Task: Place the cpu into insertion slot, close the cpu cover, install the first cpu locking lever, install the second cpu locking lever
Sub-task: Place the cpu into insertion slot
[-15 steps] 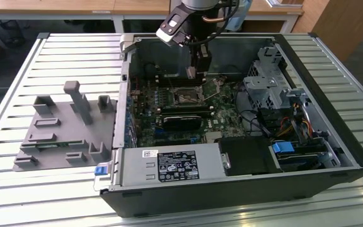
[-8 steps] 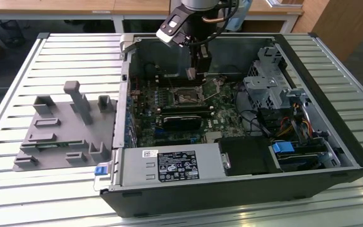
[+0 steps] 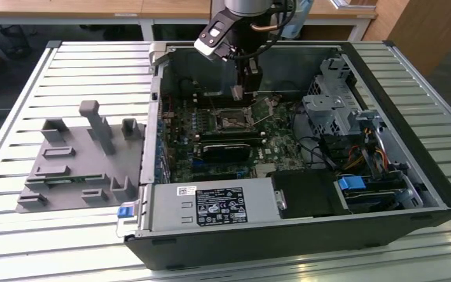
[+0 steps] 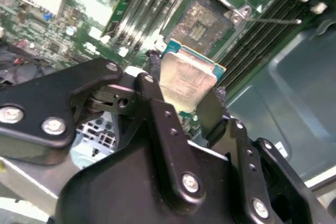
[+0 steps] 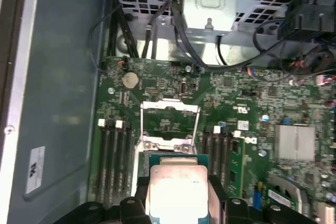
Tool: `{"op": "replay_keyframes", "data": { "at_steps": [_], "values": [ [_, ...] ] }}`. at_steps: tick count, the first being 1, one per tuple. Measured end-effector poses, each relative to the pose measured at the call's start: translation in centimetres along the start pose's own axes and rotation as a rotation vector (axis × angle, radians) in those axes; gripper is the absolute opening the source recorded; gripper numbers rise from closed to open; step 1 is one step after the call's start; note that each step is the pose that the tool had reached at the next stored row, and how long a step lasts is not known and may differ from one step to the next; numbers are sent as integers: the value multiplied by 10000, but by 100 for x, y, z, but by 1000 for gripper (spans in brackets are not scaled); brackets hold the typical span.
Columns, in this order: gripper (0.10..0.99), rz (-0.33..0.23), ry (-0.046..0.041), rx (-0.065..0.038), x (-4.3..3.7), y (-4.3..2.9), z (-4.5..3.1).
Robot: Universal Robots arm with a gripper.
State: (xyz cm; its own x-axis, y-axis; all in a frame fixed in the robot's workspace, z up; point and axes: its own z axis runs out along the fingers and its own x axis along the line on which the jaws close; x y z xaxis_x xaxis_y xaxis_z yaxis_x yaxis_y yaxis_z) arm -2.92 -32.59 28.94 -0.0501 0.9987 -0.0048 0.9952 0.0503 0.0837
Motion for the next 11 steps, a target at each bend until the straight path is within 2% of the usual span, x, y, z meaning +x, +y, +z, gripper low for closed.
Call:
{"op": "replay_keyframes", "data": {
  "at_steps": [2,5,8,11],
  "values": [
    [525,16,186,-9,0,-1,11],
    [525,29,347,-19,1,-2,31],
    [525,37,423,-23,1,-5,58],
    [525,37,431,-23,1,-7,84]
  ]
}}
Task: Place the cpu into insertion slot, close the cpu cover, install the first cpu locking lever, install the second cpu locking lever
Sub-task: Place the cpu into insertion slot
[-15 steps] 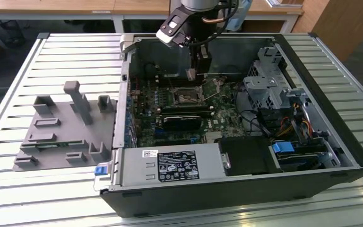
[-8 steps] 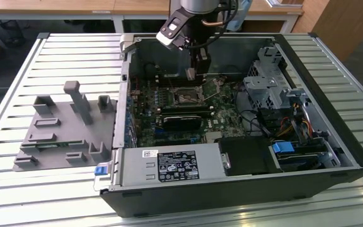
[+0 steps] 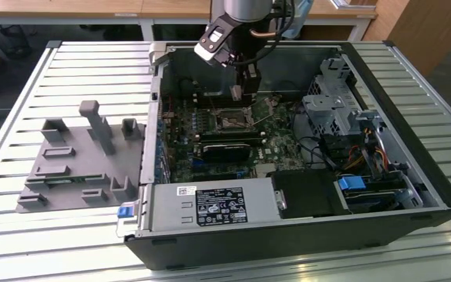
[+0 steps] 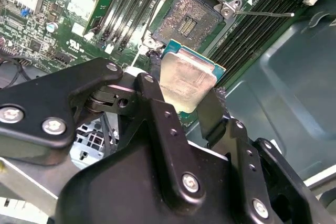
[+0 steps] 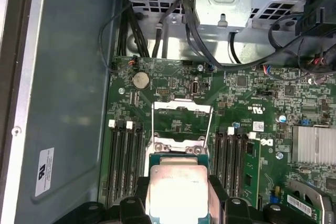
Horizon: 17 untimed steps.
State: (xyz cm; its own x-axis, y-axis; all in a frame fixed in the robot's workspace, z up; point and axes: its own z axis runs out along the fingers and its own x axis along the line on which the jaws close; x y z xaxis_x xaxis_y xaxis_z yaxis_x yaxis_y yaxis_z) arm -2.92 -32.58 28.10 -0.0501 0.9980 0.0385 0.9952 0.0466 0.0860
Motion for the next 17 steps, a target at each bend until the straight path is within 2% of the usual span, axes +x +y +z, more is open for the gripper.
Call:
{"op": "replay_keyframes", "data": {
  "at_steps": [17],
  "values": [
    [525,1,8,0,-3,-6,69]
  ]
}}
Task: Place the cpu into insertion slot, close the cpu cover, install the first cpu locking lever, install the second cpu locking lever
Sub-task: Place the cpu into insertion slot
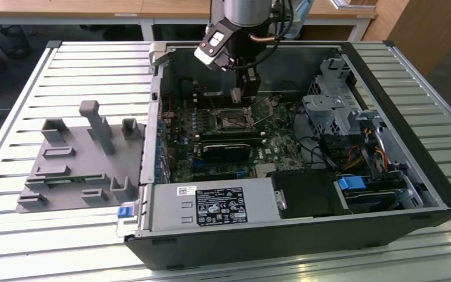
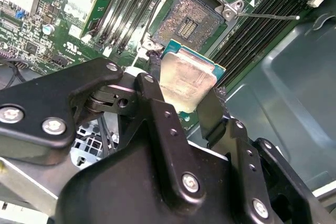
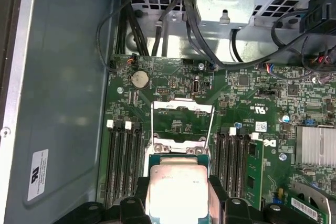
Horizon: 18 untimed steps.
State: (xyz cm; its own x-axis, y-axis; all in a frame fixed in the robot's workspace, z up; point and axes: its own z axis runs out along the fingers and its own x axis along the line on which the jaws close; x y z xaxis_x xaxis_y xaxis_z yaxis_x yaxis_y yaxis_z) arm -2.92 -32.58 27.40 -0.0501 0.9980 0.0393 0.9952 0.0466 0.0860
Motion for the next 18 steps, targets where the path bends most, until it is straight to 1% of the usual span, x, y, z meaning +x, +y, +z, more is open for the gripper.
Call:
{"op": "replay_keyframes", "data": {
  "at_steps": [12,18],
  "values": [
    [525,0,0,0,-1,-3,33],
    [525,0,0,0,-3,-6,70]
  ]
}}
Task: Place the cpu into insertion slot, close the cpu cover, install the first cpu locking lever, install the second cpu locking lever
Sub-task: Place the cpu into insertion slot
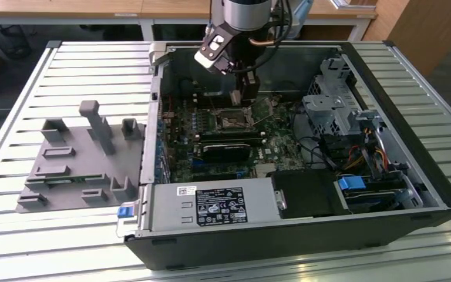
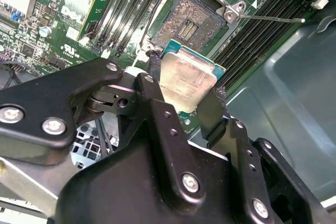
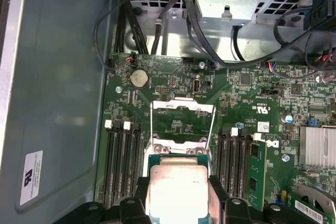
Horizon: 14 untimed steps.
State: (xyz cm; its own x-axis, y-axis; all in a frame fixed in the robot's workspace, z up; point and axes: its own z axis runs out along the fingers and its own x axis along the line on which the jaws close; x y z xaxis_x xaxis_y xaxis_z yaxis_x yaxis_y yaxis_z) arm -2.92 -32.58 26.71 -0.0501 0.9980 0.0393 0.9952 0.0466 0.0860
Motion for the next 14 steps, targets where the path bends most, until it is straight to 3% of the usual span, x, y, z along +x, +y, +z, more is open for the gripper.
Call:
{"op": "replay_keyframes", "data": {
  "at_steps": [12,14],
  "values": [
    [525,-1,-1,-4,-6,-13,142],
    [525,7,-2,-5,-6,-40,176]
  ]
}}
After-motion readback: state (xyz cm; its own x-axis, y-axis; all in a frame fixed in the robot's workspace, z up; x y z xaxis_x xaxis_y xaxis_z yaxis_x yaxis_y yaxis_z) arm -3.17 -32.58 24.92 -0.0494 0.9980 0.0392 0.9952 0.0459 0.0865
